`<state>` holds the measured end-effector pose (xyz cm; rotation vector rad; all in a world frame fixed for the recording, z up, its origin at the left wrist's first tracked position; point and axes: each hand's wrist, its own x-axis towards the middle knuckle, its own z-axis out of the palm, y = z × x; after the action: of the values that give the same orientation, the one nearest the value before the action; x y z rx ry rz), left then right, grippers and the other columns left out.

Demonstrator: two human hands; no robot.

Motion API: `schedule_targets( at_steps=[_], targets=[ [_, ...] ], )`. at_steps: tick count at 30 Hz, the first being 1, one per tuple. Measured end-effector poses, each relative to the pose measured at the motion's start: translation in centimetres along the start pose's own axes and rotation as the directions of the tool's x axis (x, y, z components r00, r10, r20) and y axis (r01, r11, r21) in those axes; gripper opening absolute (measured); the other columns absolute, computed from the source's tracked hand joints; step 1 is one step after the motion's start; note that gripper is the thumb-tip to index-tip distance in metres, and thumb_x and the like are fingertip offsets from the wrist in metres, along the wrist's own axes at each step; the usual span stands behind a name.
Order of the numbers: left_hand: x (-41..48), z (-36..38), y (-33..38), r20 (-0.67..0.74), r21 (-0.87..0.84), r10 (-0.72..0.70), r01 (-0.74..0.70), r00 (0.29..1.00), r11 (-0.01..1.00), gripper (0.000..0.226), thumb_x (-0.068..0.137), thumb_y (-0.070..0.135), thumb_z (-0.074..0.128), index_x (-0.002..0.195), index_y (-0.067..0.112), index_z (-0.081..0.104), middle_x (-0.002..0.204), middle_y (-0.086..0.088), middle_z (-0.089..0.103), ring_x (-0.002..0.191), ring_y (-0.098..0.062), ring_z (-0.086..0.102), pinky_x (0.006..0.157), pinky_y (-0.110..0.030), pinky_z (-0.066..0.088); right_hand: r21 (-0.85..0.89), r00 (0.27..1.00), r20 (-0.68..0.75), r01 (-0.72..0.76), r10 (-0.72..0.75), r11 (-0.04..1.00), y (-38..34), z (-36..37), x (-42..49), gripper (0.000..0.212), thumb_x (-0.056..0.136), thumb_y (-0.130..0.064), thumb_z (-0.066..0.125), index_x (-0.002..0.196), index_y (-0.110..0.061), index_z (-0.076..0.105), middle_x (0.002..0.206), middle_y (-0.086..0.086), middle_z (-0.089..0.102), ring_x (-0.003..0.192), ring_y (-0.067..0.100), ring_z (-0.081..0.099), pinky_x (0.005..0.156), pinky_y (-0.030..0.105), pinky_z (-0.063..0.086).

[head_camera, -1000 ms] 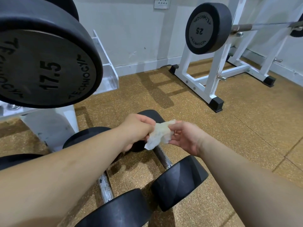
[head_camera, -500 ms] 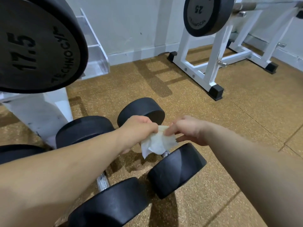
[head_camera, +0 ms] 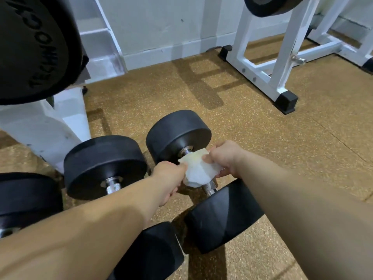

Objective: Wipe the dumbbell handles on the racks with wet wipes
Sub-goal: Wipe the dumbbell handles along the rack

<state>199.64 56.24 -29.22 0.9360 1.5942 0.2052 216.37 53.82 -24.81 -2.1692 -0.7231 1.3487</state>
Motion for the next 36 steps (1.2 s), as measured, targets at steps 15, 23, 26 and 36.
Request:
schedule_targets(
  at_steps=[15, 23, 26, 36],
  targets=[
    [-1.9, 8.9, 3.8, -0.111, -0.354, -0.116, 0.07, 0.987, 0.933, 0.054, 0.104, 0.033, 0.056, 0.145, 0.006, 0.032, 0.136, -0.015, 0.051, 0.116, -0.029, 0.053, 0.088, -0.031, 0.038, -0.199, 0.993, -0.096, 0.053, -0.073, 0.979, 2.2, -1.6, 1.3, 0.019, 0.088, -0.015, 0.057, 0.092, -0.002, 0.07, 0.082, 0.018, 0.077, 0.075, 0.034, 0.077, 0.057, 0.034, 0.057],
    [0.4, 8.1, 4.2, -0.206, -0.335, -0.027, -0.044, 0.978, 0.941, 0.059, 0.102, 0.042, 0.058, 0.145, 0.006, 0.04, 0.134, -0.018, 0.059, 0.117, -0.037, 0.06, 0.099, -0.043, 0.05, -0.283, 0.992, -0.056, 0.095, -0.116, 0.954, 2.5, -1.5, 1.4, 0.025, 0.091, -0.015, 0.053, 0.096, 0.002, 0.07, 0.081, 0.021, 0.077, 0.079, 0.038, 0.076, 0.064, 0.045, 0.063],
    [0.2, 7.6, 3.1, -0.144, -0.203, 0.043, -0.072, 0.989, 0.976, 0.054, 0.102, 0.043, 0.056, 0.142, 0.009, 0.039, 0.125, -0.015, 0.062, 0.108, -0.03, 0.062, 0.098, -0.04, 0.05, -0.252, 0.99, -0.076, 0.097, -0.12, 0.963, 2.6, -1.5, 1.5, 0.022, 0.093, -0.017, 0.053, 0.095, -0.001, 0.068, 0.079, 0.017, 0.077, 0.078, 0.034, 0.077, 0.068, 0.045, 0.063],
    [0.7, 5.8, 3.3, 0.14, -0.292, -0.028, 0.068, 0.99, 0.954, 0.039, 0.103, 0.051, 0.048, 0.118, 0.016, 0.054, 0.099, -0.015, 0.074, 0.089, -0.032, 0.074, 0.09, -0.051, 0.06, -0.368, 0.993, -0.002, 0.109, -0.119, 0.923, 1.9, -0.3, 1.8, 0.041, 0.101, -0.031, 0.05, 0.084, 0.0, 0.069, 0.072, 0.017, 0.076, 0.063, 0.03, 0.075, 0.058, 0.035, 0.059]
  ],
)
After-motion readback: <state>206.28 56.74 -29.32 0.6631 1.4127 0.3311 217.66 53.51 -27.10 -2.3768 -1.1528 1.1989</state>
